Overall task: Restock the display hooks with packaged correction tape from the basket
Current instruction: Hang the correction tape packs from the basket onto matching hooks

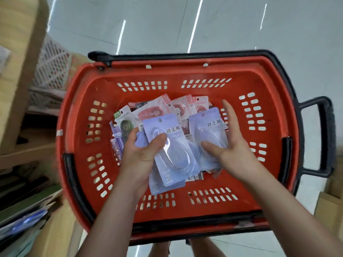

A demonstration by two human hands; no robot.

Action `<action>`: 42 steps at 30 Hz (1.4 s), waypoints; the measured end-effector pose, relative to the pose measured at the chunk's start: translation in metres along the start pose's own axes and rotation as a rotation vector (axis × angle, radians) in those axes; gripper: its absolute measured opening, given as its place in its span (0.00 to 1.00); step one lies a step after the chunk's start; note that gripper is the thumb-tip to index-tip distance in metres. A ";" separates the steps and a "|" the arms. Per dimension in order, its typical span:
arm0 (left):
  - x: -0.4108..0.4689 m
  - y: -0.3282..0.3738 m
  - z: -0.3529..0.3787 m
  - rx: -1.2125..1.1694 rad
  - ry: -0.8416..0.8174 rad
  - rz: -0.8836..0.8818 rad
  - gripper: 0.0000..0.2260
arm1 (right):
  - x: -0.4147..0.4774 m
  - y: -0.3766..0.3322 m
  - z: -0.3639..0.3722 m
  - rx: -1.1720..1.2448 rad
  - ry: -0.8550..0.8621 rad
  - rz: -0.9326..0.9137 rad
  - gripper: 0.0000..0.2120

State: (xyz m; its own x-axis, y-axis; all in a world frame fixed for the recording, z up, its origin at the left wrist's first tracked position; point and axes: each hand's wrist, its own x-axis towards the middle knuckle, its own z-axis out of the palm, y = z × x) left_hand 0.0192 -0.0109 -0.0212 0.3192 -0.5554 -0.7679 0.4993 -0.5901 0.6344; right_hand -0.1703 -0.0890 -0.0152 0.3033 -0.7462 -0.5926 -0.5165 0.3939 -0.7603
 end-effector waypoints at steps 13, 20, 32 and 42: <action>-0.193 0.172 0.008 0.128 -0.041 0.179 0.26 | -0.122 -0.222 -0.037 -0.112 -0.530 0.016 0.24; -0.284 0.219 0.029 -0.159 0.059 0.324 0.09 | -0.181 -0.288 -0.057 0.140 -0.552 0.029 0.19; -0.425 0.220 0.007 -0.374 0.444 0.377 0.05 | -0.266 -0.362 -0.064 0.220 -0.349 -0.157 0.19; -0.546 0.213 -0.043 -0.658 0.626 0.532 0.08 | -0.372 -0.424 0.005 -0.035 -0.887 -0.458 0.38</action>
State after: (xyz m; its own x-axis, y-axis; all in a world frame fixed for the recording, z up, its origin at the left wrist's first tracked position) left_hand -0.0141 0.1918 0.5299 0.8913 -0.1373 -0.4322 0.4515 0.1802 0.8739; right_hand -0.0605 0.0242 0.5259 0.9599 -0.1454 -0.2396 -0.2195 0.1418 -0.9653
